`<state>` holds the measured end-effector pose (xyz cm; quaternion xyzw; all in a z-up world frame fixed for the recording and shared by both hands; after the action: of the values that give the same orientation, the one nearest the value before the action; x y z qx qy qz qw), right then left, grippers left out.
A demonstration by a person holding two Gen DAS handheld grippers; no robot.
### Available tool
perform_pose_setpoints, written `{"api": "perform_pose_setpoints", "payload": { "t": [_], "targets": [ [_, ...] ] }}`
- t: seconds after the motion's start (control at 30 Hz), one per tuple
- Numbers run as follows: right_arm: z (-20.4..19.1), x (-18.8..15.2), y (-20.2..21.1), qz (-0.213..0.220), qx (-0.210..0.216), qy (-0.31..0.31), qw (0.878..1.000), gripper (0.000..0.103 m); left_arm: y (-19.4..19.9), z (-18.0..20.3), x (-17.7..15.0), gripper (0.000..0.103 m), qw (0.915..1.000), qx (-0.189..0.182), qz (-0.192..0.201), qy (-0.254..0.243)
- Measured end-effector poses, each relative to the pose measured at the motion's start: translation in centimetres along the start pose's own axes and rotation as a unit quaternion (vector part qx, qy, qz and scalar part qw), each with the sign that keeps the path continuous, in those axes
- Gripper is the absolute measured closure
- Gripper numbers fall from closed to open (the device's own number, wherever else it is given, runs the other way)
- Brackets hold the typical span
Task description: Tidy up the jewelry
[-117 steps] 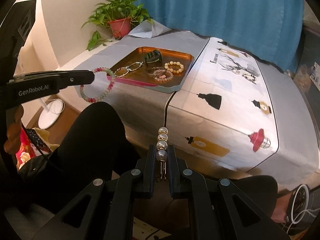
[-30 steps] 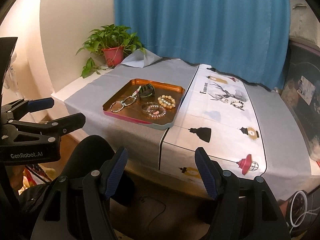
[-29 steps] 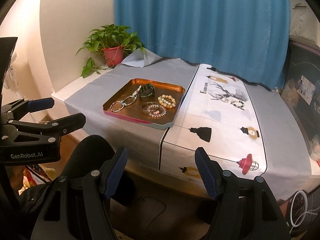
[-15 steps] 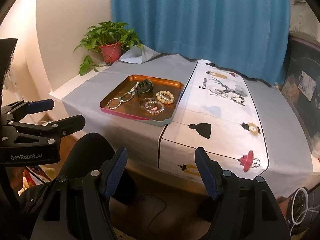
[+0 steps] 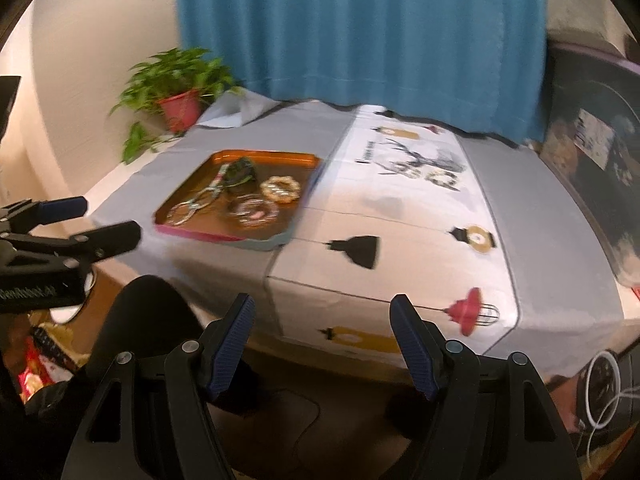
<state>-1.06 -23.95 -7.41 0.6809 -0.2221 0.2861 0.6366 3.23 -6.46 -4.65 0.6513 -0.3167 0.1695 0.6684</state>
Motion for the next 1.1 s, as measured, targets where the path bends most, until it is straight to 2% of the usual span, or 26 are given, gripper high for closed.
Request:
{"api": "perform_pose_setpoints", "payload": {
  "t": [0.3,0.5,0.67,0.83,0.97,1.1],
  "targets": [
    [10.0,2.4,-3.0,0.004,-0.045,-0.082,0.996,0.032,-4.5,5.5,7.7,0.007,0.9988,-0.032,-0.014,-0.035],
    [16.5,6.2,-6.9,0.007,-0.053,-0.118,0.992,0.032,-11.1,9.7,14.3,0.007,0.998,-0.044,-0.027,-0.037],
    [21.0,10.1,-12.4,0.0,-0.049,-0.137,0.989,0.031,-18.4,12.3,18.7,0.007,0.9968,-0.058,-0.046,-0.031],
    [24.7,13.3,-19.2,-0.024,-0.058,-0.148,0.987,0.031,-26.8,13.9,21.5,0.007,0.9921,-0.077,-0.098,0.0],
    [27.0,15.5,-24.9,-0.046,-0.065,-0.15,0.986,0.031,-31.3,14.4,22.7,0.007,0.99,-0.079,-0.115,0.016],
    [27.2,16.6,-28.6,-0.066,-0.056,-0.14,0.986,0.031,-34.5,14.8,23.0,0.007,0.9892,-0.063,-0.132,0.012]
  ]
}}
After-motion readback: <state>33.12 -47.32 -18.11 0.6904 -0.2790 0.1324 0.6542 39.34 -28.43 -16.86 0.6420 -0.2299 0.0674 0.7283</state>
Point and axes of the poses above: each gripper's, at about its wrist camera, not at the fingertips, and y roughly against the way its jaws point, z to its right, x to its top, the point moved 6 cm from there along -y, roughly the way its jaws point, and after that the axes turned 3 degrees about -z, right-handed, at the moved point
